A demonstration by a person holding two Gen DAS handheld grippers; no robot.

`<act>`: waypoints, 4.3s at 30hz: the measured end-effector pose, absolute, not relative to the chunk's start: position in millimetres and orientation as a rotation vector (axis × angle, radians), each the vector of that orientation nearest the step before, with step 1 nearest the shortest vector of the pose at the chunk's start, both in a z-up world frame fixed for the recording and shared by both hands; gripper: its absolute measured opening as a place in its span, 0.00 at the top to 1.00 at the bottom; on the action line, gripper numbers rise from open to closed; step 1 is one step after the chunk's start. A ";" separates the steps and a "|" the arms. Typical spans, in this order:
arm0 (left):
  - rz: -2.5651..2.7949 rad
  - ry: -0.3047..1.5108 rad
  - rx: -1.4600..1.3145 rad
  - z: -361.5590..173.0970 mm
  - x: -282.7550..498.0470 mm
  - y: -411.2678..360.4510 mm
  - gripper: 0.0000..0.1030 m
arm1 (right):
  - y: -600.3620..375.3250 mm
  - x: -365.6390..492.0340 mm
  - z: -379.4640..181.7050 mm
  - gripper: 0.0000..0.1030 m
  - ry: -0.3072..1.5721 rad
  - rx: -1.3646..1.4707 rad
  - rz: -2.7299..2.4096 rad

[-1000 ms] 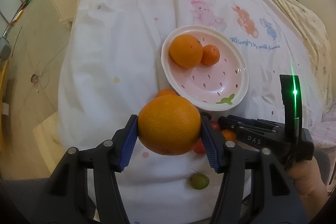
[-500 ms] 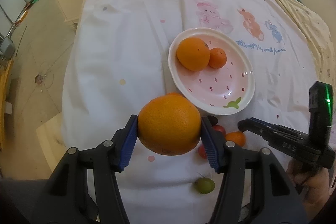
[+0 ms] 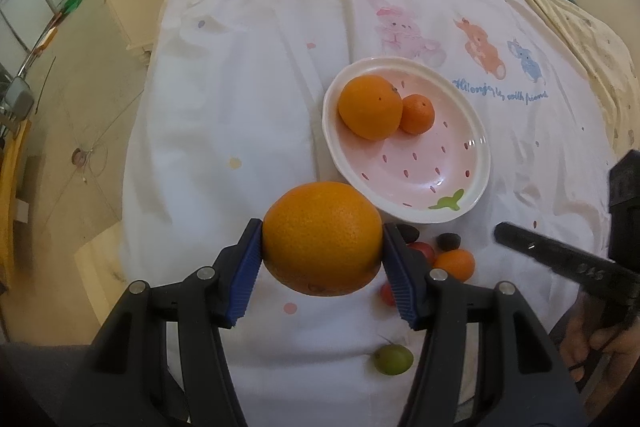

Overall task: Organize fruits
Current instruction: 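Close the right tool on a mandarin beside the dark tomatoes while the left tool holds its orange, then lift the mandarin with the right tool onto the pink plate and release, then lower the held large orange with the left tool onto the pink plate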

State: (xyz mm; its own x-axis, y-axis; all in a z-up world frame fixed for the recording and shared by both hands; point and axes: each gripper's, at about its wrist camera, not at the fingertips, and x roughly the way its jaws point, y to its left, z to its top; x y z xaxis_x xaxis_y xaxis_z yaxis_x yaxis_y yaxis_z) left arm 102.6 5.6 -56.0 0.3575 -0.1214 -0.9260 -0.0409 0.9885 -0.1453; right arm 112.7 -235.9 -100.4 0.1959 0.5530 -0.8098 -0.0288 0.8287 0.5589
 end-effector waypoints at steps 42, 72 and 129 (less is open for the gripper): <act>-0.033 1.217 -0.201 -56.1 102.4 19.2 0.47 | -213.4 128.4 -123.4 0.49 1.356 0.261 0.329; -0.033 1.204 -0.209 -44.3 110.9 18.2 0.47 | -243.1 121.4 -57.2 0.55 1.219 0.414 0.455; -0.064 1.196 -0.212 -53.3 253.7 -41.6 0.47 | -307.9 185.2 -74.6 0.14 1.214 0.613 0.230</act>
State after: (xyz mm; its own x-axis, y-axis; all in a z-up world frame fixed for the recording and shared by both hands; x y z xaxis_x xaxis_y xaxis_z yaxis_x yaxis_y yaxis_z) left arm 253.7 -41.6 -53.3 0.3669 -0.1607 -0.9163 -0.0627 0.9785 -0.1967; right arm 185.2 -307.9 -74.6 0.3502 0.4801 -0.8043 0.1530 0.8178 0.5548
